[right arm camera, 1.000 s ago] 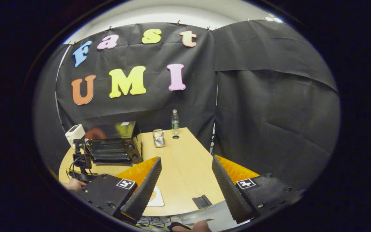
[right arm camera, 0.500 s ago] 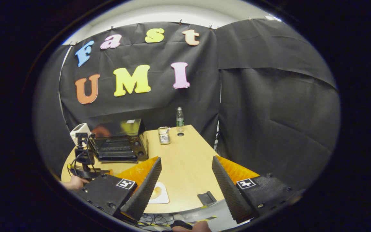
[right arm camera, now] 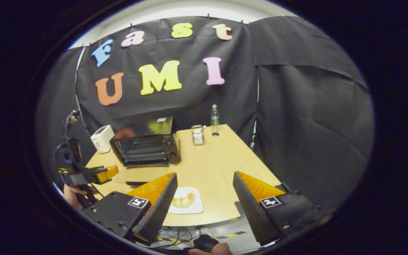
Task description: Open the electric oven with the left hand, put the food in, and close the electric oven.
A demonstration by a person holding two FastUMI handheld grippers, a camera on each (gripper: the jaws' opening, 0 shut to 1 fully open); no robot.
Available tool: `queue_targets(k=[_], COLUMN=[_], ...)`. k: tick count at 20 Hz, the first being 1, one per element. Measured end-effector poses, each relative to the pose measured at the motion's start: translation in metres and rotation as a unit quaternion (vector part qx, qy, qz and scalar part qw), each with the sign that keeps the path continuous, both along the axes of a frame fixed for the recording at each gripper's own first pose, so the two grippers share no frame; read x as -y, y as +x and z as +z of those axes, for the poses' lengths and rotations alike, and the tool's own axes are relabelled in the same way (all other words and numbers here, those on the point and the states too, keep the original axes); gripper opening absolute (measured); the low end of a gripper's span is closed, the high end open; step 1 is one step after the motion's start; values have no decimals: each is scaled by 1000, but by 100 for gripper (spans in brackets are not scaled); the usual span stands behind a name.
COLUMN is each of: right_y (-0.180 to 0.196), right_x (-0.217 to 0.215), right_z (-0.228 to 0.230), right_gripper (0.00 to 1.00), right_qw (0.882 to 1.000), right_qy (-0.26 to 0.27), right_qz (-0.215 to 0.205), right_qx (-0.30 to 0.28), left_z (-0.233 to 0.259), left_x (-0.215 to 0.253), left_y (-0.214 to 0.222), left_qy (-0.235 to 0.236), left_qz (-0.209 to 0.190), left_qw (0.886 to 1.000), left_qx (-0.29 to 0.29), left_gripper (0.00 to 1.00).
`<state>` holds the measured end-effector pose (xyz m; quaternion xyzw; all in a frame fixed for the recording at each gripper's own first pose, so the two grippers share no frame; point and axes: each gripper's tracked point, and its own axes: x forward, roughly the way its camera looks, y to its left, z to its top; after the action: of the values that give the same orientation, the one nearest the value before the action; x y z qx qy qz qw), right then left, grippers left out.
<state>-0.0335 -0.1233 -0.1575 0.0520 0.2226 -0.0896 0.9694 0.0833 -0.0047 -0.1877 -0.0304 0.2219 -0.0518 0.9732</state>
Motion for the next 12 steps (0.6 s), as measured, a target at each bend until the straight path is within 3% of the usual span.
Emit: queue_targets(k=[6, 12], right_y=[22, 52], right_x=[-43, -58], right_z=[-59, -135], right_gripper=[99, 98], right_qw=[997, 987], right_qy=[29, 63], right_qz=[44, 56], right_qx=[-56, -136], left_z=[67, 86], left_x=[-51, -62], left_y=[-66, -78], left_qy=[20, -5], left_qz=[40, 74], left_qw=[996, 994], left_qx=[79, 80], left_gripper=[93, 93])
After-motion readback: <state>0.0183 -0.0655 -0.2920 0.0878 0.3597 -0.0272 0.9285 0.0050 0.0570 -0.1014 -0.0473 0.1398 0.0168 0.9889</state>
